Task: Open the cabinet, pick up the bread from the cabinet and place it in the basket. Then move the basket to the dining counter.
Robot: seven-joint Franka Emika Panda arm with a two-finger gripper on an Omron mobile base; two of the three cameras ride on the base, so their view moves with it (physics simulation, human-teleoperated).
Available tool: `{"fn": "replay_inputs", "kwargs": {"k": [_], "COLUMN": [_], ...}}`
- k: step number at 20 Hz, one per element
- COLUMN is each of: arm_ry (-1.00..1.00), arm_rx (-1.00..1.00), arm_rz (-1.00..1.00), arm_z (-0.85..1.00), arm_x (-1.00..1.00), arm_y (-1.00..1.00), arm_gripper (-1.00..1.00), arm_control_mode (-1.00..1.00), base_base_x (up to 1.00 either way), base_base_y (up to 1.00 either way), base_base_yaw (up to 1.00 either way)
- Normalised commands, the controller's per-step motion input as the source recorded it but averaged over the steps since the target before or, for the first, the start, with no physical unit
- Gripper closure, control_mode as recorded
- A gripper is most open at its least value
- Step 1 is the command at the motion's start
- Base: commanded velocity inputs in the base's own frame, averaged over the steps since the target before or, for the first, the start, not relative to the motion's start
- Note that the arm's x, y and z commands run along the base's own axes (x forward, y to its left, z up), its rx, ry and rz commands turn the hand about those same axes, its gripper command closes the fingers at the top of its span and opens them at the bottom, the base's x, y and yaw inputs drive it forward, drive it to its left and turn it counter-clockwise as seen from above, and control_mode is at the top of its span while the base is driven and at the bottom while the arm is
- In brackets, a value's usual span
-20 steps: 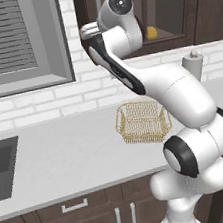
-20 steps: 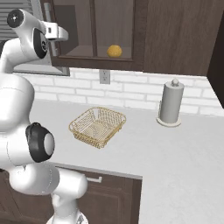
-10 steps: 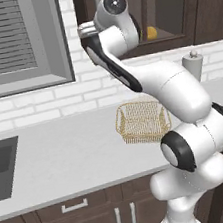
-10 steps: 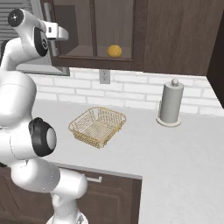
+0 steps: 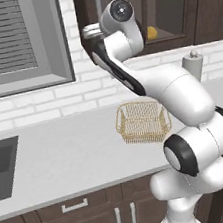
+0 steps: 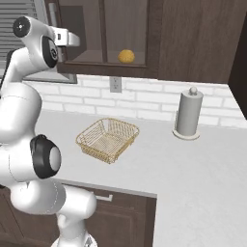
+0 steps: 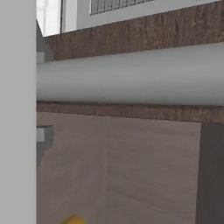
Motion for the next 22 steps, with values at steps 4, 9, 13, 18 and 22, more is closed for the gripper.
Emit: {"fn": "replay_inputs", "kwargs": {"k": [4, 9, 13, 18, 22], "arm_ry": [0.00, 0.00, 0.00, -0.02, -0.04], "arm_rx": [-0.01, 0.00, 0.00, 0.00, 0.02], "arm_rz": [-0.01, -0.04, -0.02, 0.00, 0.00], "arm_z": [-0.27, -0.03, 0.00, 0.00, 0.00], "arm_x": [0.10, -0.58, -0.82, -0.90, -0.94], "arm_y": [-0.79, -1.00, -1.00, -1.00, -1.00], "arm_gripper": [1.00, 1.00, 1.00, 1.00, 1.00], "arm_control_mode": [-1.00, -1.00, -1.00, -1.00, -1.00], "base_base_x": [0.00, 0.00, 0.00, 0.00, 0.00], "base_base_y": [0.00, 0.00, 0.00, 0.00, 0.00], "base_base_yaw": [0.00, 0.00, 0.00, 0.00, 0.00]}}
